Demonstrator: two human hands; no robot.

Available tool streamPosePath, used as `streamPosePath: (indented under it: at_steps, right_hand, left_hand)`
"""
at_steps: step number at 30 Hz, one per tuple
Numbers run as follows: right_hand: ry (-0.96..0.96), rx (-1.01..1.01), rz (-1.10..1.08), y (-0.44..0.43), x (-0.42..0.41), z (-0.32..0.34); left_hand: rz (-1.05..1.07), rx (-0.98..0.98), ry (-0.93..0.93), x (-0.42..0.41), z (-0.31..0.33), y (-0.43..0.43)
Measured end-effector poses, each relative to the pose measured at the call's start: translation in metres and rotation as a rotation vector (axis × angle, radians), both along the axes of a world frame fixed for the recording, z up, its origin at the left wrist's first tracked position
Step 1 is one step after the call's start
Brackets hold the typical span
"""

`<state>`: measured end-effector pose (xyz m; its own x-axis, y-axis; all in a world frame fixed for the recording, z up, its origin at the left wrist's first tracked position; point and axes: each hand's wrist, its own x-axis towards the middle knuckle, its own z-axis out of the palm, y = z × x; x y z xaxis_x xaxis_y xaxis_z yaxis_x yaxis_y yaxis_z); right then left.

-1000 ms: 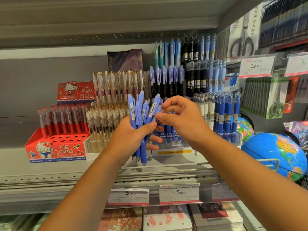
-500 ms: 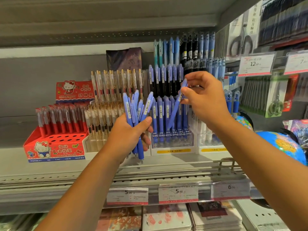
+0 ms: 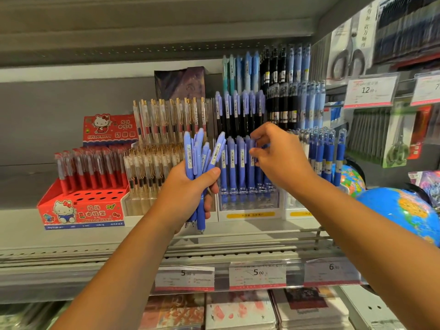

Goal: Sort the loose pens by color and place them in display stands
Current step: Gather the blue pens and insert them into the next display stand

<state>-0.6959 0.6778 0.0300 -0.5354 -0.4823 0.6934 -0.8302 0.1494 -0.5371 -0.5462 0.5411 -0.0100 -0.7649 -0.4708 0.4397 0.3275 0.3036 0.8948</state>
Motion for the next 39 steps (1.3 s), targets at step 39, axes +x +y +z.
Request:
streamPosePath:
  at_steps: [39]
  right_hand:
    - [-0.431, -0.586, 0.497, -0.003, 0.030, -0.011]
  left_hand:
    - [-0.022, -0.004, -0.016, 0.000, 0.002, 0.006]
